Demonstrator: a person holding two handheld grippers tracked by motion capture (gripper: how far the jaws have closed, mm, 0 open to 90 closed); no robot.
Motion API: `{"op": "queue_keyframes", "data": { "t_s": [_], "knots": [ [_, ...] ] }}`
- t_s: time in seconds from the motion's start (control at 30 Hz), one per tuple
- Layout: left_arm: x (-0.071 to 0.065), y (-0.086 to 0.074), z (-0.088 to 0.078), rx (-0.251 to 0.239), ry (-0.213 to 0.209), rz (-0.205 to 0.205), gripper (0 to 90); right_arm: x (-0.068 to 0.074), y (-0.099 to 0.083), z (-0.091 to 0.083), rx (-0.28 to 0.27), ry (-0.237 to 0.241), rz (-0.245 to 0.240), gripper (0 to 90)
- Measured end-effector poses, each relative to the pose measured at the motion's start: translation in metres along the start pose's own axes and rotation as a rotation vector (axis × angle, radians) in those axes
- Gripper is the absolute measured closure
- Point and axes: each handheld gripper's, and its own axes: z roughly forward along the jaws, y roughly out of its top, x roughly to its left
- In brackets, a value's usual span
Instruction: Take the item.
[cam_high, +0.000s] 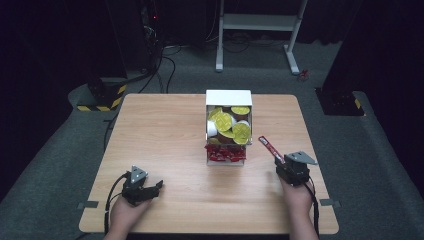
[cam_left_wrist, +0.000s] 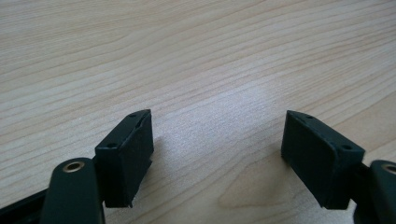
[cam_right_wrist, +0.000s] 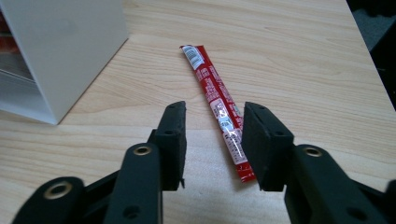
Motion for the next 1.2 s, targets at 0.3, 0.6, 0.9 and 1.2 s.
{"op": "queue_keyframes", "data": {
  "t_s": [0.3, 0.6, 0.9, 1.2],
  "knots": [
    [0.000, 0.001, 0.000, 0.010, -0.009, 0.013, 22.6, 0.014, 0.000, -0.016, -0.023, 0.013, 0.002, 45.7],
    [-0.001, 0.002, 0.002, 0.018, -0.027, 0.026, 16.6, 0.033, 0.007, -0.027, 0.002, 0.042, -0.015, 40.0],
    [-0.002, 0.002, 0.003, 0.021, -0.036, 0.031, 15.3, 0.050, -0.014, -0.030, 0.055, 0.040, 0.020, 27.7],
    [-0.002, 0.002, 0.003, 0.019, -0.037, 0.040, 15.3, 0.069, -0.043, -0.011, 0.161, 0.056, -0.018, 18.7]
  ]
}}
